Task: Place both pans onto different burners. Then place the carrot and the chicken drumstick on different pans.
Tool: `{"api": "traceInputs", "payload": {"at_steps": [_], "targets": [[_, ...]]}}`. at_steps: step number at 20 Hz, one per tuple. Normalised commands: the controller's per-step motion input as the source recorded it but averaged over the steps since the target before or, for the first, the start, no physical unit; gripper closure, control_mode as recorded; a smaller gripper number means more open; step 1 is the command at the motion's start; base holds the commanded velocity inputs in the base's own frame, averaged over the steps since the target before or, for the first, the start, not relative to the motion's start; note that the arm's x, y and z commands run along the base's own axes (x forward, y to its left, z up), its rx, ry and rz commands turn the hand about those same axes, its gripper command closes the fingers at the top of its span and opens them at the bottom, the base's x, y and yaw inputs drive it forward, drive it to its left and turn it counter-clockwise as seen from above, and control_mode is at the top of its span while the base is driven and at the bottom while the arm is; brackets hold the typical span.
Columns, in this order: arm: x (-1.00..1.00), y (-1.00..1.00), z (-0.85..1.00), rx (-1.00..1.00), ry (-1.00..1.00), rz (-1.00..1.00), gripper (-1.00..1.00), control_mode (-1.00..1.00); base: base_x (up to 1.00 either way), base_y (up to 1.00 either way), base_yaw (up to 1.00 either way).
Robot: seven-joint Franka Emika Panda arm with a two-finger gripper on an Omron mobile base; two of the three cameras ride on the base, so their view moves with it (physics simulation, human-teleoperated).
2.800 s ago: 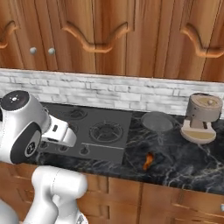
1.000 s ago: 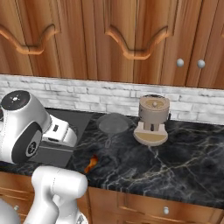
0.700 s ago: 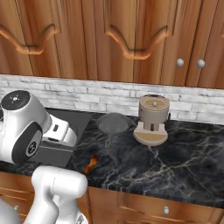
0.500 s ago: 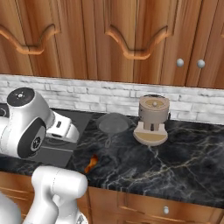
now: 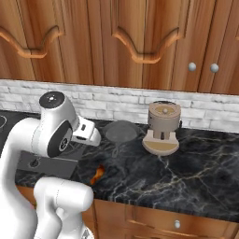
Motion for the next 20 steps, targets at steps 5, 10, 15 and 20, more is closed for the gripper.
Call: {"api": "traceInputs", "payload": {"at_steps": [5, 10, 15, 20], "targets": [[0.28, -0.23, -0.41, 0.0, 0.01, 0.0, -1.0, -1.0, 0.0, 0.0, 0.0], [0.34, -0.15, -0.32, 0.0, 0.04, 0.0, -1.0, -1.0, 0.0, 0.0, 0.0], [0.33, -0.15, -0.25, 0.0, 0.07, 0.0, -1.0, -1.0, 0.0, 0.0, 0.0], [0.35, -0.09, -0.21, 0.0, 0.07, 0.0, -1.0, -1.0, 0.0, 0.0, 0.0]]}}
